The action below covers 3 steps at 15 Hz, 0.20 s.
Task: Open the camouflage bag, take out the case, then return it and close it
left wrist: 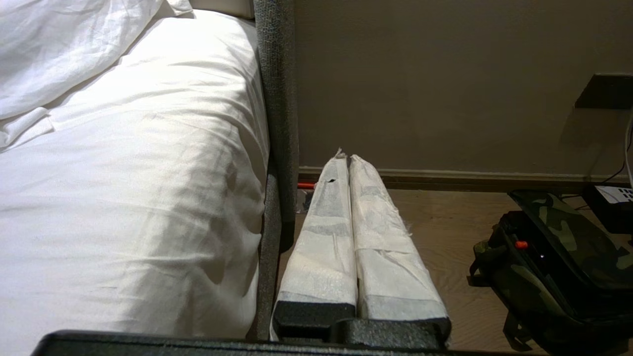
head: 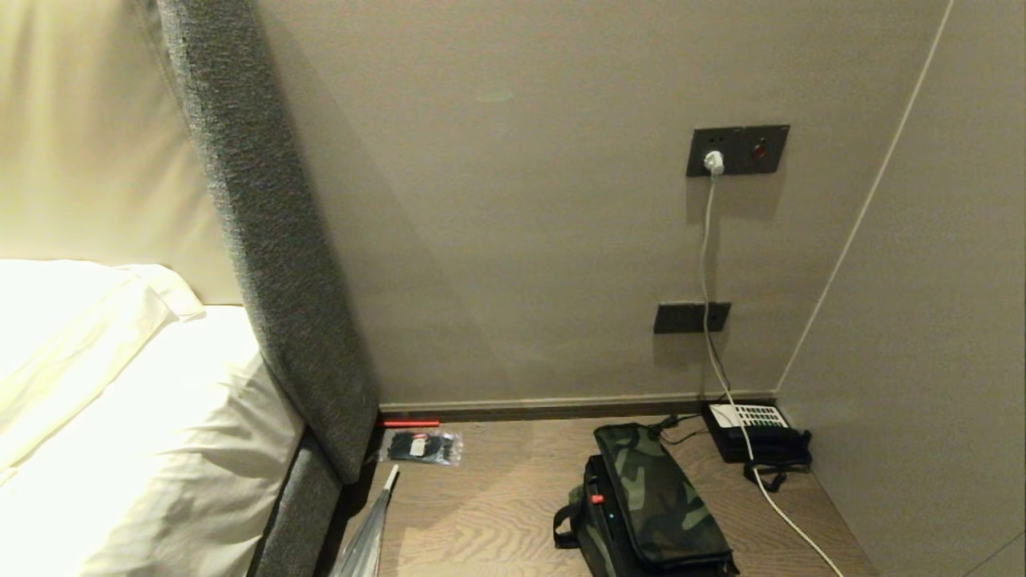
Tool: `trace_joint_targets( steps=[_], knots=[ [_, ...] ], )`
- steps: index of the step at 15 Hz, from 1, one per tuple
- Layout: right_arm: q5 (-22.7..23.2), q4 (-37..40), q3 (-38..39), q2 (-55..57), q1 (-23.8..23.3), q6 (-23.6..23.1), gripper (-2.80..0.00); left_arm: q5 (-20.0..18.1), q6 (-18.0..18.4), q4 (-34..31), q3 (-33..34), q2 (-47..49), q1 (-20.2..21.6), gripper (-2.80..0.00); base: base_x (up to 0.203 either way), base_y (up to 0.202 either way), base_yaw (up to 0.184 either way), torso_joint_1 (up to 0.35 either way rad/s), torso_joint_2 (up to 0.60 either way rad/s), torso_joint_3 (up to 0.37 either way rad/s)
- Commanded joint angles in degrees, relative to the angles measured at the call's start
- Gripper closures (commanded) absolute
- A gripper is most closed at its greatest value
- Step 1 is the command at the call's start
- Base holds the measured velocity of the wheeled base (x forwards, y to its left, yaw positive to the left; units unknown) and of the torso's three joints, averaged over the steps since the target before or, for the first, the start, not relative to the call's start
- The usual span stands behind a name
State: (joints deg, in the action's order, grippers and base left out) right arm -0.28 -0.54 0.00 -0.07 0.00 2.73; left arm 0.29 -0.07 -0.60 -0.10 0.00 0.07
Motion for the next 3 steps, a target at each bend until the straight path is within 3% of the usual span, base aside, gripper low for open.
trace_joint_targets(
  steps=[1, 3],
  knots=[
    [0.0, 0.0, 0.2, -1.2, 0.0, -0.1, 0.00, 0.0, 0.0, 0.0, 0.0, -0.1, 0.0, 0.00, 0.000, 0.000, 0.000, 0.000, 0.00, 0.000],
    [0.0, 0.0, 0.2, -1.2, 0.0, 0.0, 0.00, 0.1, 0.0, 0.0, 0.0, -0.1, 0.0, 0.00, 0.000, 0.000, 0.000, 0.000, 0.00, 0.000]
  ],
)
